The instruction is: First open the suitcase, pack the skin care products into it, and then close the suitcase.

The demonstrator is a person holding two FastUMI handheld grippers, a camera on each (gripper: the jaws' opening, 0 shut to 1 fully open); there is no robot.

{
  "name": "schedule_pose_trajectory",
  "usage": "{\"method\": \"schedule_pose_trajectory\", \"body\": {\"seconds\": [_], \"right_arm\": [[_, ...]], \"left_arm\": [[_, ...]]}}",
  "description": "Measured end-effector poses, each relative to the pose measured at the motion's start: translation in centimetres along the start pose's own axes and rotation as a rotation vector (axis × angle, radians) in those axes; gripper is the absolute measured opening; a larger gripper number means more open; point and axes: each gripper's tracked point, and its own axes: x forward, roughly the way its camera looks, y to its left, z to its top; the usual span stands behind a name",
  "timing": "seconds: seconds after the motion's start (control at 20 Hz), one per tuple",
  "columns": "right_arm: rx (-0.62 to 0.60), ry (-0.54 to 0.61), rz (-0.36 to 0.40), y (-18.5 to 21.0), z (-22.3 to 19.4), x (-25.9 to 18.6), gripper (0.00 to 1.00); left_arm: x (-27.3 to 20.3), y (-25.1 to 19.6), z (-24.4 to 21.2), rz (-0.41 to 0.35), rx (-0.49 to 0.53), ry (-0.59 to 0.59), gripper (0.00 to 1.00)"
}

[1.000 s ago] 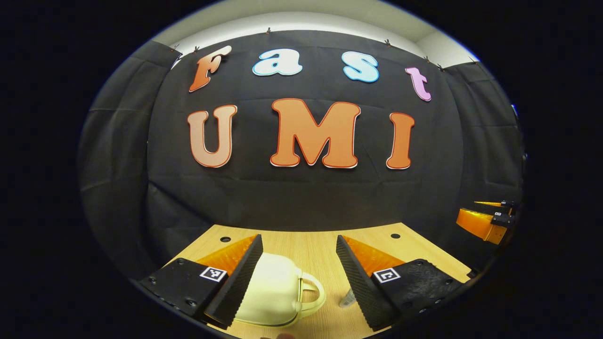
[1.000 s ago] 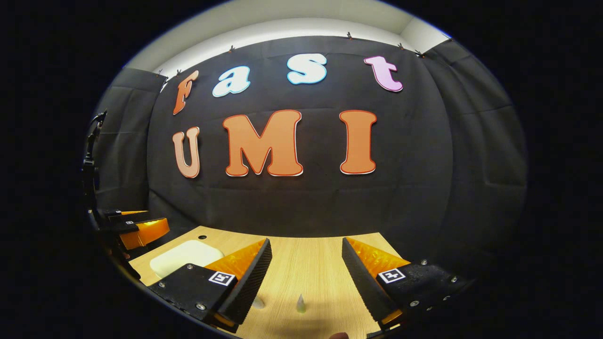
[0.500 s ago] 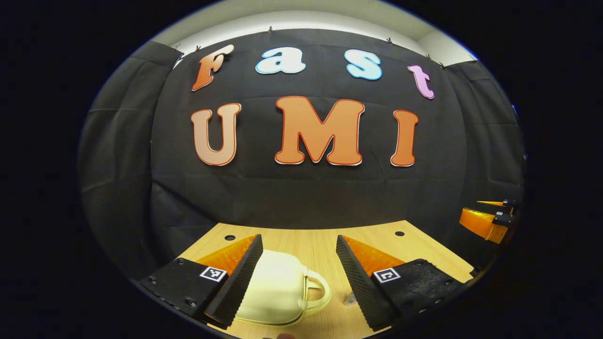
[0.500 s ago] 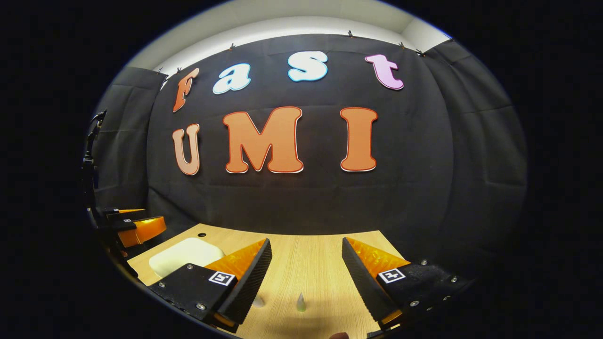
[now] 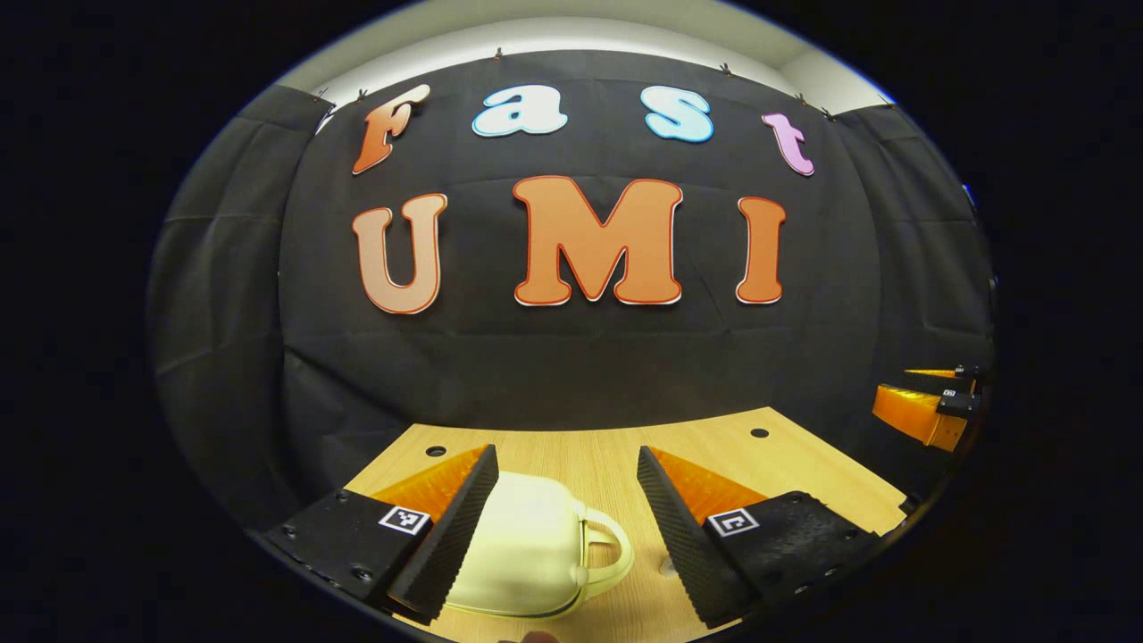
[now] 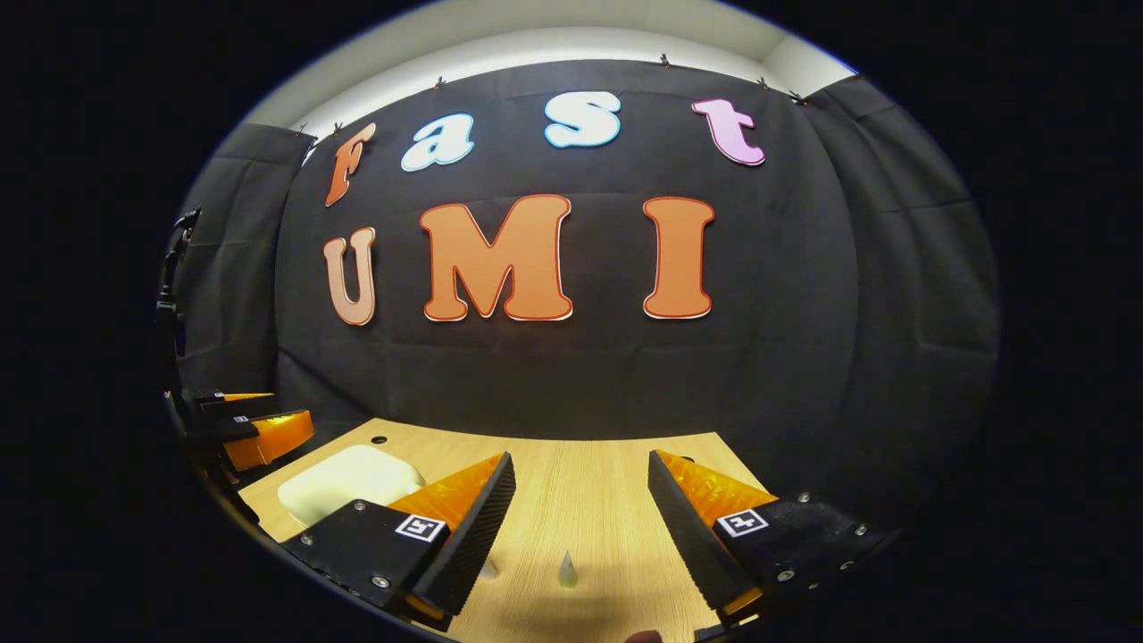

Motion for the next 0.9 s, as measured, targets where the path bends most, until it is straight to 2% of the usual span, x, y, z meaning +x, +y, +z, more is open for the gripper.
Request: {"method": "schedule_pose_trajectory", "body": {"seconds": [0.15, 0.35, 0.9], "right_arm": [[0.009, 0.004, -0.012, -0.4, -0.3, -0.1, 0.95], [0.015, 0.028, -0.032, -1.3, -1.4, -0.1, 0.95], [0.065, 0.120, -0.132, -5.7, -5.7, -1.0, 0.95]], "left_arm": [[0.3, -0.1, -0.5, -0.005, 0.037, 0.012, 0.97], [0.9, -0.4, -2.1, -0.004, 0.136, 0.024, 0.96], [3.0, -3.9, -12.4, -0.124, 0.508, 0.204, 0.98]]}}
